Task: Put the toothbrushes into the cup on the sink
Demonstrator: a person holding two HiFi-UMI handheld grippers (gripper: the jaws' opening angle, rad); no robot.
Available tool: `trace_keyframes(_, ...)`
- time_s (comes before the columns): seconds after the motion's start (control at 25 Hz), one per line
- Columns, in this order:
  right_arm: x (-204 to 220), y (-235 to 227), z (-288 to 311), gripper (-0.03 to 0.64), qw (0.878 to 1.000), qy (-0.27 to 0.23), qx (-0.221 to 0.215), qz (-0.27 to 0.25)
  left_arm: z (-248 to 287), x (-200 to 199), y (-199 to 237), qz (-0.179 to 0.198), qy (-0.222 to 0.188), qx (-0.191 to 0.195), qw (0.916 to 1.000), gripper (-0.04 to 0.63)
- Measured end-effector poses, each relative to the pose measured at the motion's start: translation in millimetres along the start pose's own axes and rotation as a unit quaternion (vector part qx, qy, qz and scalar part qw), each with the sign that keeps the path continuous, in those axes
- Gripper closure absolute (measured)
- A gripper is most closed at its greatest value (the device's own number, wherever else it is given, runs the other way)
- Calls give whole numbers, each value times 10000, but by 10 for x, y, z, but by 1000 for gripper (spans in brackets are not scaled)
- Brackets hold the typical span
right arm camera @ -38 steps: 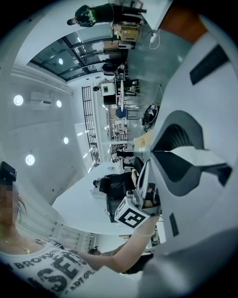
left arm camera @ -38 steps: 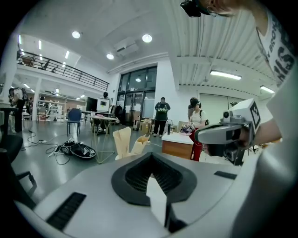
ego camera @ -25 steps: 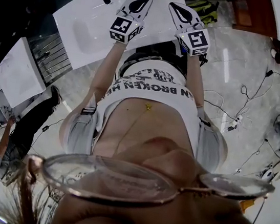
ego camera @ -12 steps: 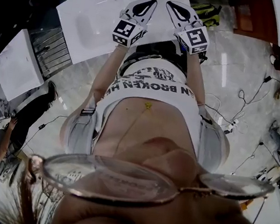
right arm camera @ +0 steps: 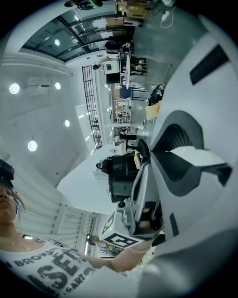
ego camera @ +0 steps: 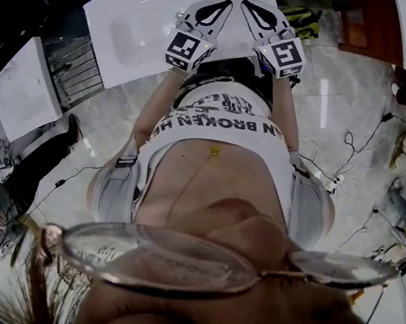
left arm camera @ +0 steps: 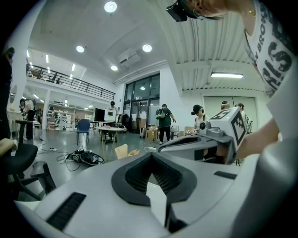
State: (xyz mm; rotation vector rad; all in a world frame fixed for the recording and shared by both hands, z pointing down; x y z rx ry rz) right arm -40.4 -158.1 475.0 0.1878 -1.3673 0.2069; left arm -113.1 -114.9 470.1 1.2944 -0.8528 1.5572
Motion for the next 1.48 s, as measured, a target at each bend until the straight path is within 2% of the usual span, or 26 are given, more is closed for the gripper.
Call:
trace_keyframes(0.28, -89, -20, -66, 591, 10000, -81, -20, -30, -21, -124, -89, 116, -136, -30, 9998, 583)
trace_keyframes(0.6, -144, -20, -92, 592, 9999, -97, -47, -71, -74, -194, -77, 80, -203, -150, 9997, 583)
trace_keyframes(1.48, -163, -1, -81, 592, 9996, 13, -160, -212, -88, -147, -79, 108, -85, -219, 9997, 583)
Point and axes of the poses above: the fingertips, and each gripper's own axes: z forward along the fingers, y to its left, x out of its underside, the point moved 4 cm from there along -z, backward along the fingers, and after that the axes turned 2 degrees about y, right-handed, at the moved point
